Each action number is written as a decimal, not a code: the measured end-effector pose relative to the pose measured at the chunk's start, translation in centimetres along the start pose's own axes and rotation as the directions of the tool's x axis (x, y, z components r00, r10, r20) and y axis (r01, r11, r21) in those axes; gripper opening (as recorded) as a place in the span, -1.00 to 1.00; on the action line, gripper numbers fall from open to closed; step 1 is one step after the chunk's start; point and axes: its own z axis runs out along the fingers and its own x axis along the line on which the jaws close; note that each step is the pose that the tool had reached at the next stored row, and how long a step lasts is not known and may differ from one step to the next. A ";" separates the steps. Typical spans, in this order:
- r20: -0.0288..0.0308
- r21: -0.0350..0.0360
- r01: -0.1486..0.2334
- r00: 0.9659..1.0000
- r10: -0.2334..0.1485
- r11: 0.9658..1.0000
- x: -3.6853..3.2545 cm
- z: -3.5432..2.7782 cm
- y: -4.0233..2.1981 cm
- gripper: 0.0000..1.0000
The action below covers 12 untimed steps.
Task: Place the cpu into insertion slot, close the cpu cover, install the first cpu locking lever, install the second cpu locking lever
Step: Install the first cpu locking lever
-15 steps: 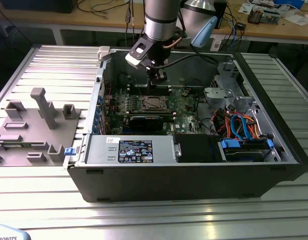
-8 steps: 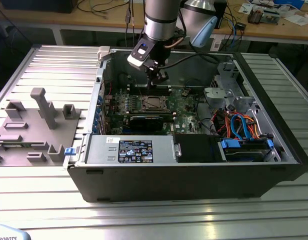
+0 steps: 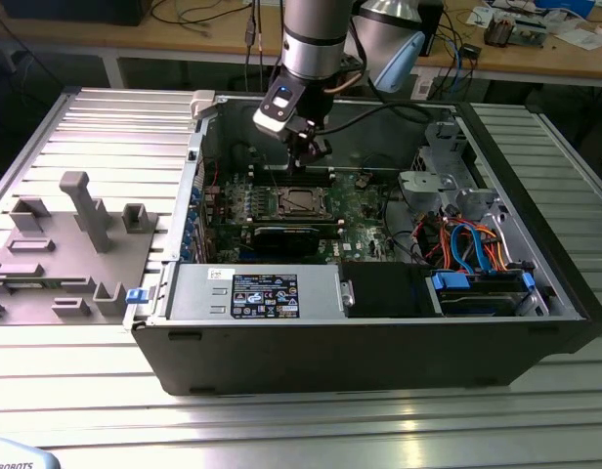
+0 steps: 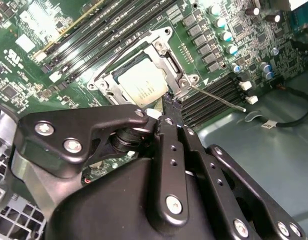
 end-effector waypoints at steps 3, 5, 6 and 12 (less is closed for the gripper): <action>0.001 0.001 0.028 1.000 -0.028 1.000 0.00 0.00 0.00 -0.79; 0.001 0.002 0.047 0.999 -0.047 0.999 0.00 0.00 0.00 -0.79; 0.001 0.002 0.055 0.999 -0.055 0.999 0.00 0.00 0.00 -0.79; 0.002 0.005 0.119 0.993 -0.119 0.993 0.00 0.00 0.00 -0.79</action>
